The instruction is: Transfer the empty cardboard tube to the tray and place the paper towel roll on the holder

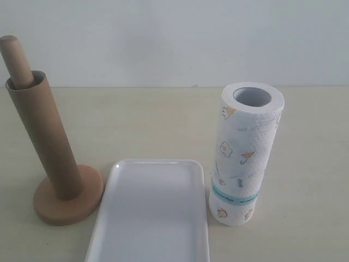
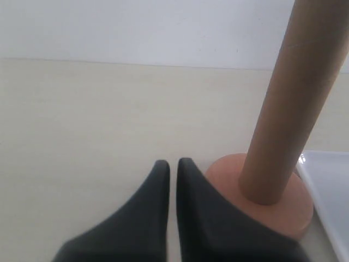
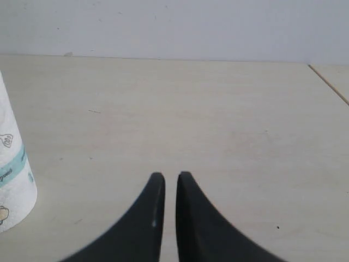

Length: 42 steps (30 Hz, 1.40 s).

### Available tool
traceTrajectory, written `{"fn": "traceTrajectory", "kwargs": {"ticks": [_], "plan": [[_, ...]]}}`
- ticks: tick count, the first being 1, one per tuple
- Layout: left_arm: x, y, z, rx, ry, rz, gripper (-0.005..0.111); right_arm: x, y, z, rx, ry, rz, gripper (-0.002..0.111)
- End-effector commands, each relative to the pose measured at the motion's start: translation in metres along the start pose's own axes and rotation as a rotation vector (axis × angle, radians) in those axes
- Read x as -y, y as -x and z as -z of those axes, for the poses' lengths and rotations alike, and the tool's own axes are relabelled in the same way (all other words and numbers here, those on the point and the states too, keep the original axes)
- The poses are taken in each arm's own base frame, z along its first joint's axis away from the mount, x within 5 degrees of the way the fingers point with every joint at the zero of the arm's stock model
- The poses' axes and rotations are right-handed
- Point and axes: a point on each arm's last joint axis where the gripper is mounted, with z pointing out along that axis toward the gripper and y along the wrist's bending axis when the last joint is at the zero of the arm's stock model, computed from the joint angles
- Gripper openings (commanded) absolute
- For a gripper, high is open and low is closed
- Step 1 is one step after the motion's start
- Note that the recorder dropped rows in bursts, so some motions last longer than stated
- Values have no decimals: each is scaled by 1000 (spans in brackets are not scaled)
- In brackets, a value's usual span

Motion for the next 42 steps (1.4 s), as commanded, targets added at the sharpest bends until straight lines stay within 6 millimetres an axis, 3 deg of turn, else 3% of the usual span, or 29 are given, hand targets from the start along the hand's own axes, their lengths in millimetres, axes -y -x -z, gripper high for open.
{"fn": "traceTrajectory", "kwargs": {"ticks": [1,3,8,11,14,18,22,29,42], "plan": [[0,1,0,17,-4,7,4,0,1,0,10,-6,4,8],[0,9,0,103,1,7,4,0,1,0,10,-6,4,8],[-3,46,13,543,28,8,4,0,1,0,10,-6,4,8],[-3,55,19,663,35,3,4,0,1,0,10,-6,4,8],[-1,66,29,825,61,-123,4,0,1,0,10,-6,4,8],[2,102,34,771,29,-63,4,0,1,0,10,-6,4,8],[3,124,20,619,-4,31,4,0,1,0,10,-6,4,8],[1,109,-23,264,10,81,4,0,1,0,10,-6,4,8],[1,113,-32,295,10,80,4,0,1,0,10,-6,4,8]]}}
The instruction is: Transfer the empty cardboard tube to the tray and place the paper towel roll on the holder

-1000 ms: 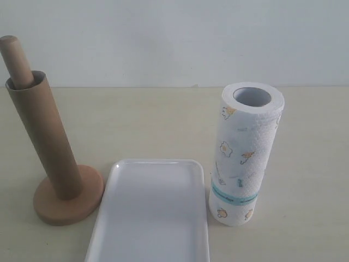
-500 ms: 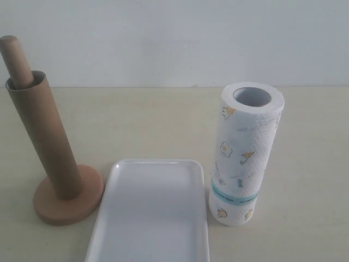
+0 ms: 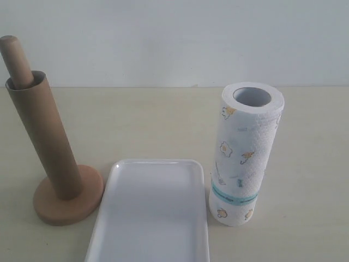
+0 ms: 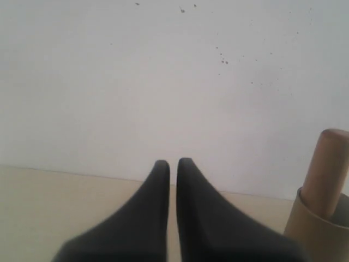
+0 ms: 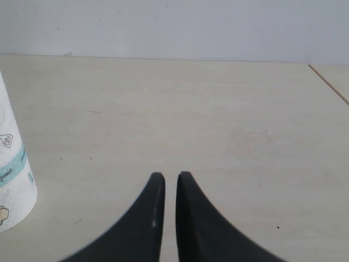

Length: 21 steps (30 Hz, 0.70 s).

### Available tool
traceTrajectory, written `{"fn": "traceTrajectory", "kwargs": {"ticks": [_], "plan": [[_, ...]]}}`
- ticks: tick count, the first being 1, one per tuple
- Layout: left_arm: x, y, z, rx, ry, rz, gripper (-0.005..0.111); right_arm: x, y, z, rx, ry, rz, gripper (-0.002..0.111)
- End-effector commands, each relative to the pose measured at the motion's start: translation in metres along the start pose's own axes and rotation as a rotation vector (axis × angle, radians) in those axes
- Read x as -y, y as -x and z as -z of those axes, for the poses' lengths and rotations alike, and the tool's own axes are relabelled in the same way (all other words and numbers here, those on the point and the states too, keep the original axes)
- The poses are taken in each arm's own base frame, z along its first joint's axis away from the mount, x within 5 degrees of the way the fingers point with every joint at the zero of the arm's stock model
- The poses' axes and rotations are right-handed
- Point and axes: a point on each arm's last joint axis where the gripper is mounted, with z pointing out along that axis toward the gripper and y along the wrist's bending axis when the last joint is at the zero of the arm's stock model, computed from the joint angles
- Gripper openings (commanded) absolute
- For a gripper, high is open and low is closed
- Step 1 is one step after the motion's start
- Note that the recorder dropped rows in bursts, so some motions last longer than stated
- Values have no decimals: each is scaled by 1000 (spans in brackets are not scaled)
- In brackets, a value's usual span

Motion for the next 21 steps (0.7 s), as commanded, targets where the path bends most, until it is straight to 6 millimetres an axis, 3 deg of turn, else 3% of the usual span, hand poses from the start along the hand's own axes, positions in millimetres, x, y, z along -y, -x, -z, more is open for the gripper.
{"fn": "traceTrajectory", "kwargs": {"ticks": [1,7,15,18,21], "plan": [[1,4,-1,27,-5,9,4,0,1,0,10,-6,4,8],[-1,-13,0,-95,8,9,4,0,1,0,10,-6,4,8],[-2,-56,7,-180,-10,121,4,0,1,0,10,-6,4,8],[8,-59,9,-128,-129,65,4,0,1,0,10,-6,4,8],[26,-55,12,-48,-338,-127,4,0,1,0,10,-6,4,8]]}}
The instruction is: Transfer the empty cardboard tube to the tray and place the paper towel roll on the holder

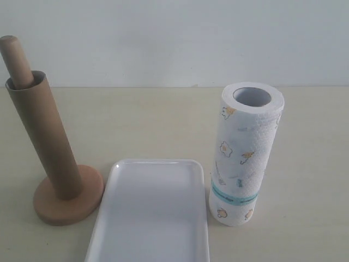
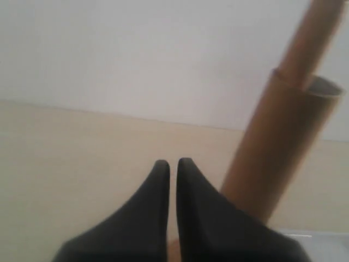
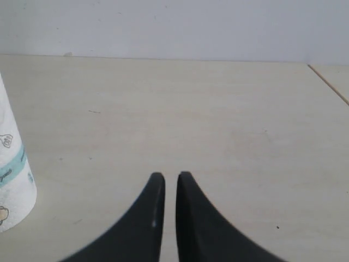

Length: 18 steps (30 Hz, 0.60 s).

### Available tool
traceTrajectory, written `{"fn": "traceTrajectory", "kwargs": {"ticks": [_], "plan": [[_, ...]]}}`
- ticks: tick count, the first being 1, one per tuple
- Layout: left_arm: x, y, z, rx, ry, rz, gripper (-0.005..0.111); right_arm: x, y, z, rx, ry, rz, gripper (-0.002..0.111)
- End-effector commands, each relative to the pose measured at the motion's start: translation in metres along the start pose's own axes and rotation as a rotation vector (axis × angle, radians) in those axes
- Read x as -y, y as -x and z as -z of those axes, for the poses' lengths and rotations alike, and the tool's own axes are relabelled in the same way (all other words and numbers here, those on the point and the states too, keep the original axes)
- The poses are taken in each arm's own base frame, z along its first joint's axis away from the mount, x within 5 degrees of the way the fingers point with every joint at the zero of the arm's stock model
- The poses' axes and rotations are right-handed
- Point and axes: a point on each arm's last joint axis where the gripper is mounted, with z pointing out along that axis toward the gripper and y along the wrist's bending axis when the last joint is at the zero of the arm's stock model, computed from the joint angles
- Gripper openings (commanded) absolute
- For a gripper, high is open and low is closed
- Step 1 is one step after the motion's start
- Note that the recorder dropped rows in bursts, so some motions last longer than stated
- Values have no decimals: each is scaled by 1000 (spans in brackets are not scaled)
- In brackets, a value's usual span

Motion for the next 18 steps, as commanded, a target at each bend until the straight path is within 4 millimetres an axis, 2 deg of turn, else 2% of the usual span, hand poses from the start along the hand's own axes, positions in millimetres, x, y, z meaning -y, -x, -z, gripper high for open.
{"fn": "traceTrajectory", "kwargs": {"ticks": [1,10,14,17,18], "plan": [[26,2,2,80,-266,-232,4,0,1,0,10,-4,4,8],[28,-21,-10,-105,-306,-166,4,0,1,0,10,-4,4,8],[32,-24,-17,-125,-352,-145,5,0,1,0,10,-4,4,8],[35,-28,-23,-144,-386,-125,17,0,1,0,10,-4,4,8],[36,-30,-25,-159,-392,-119,25,0,1,0,10,-4,4,8]]}}
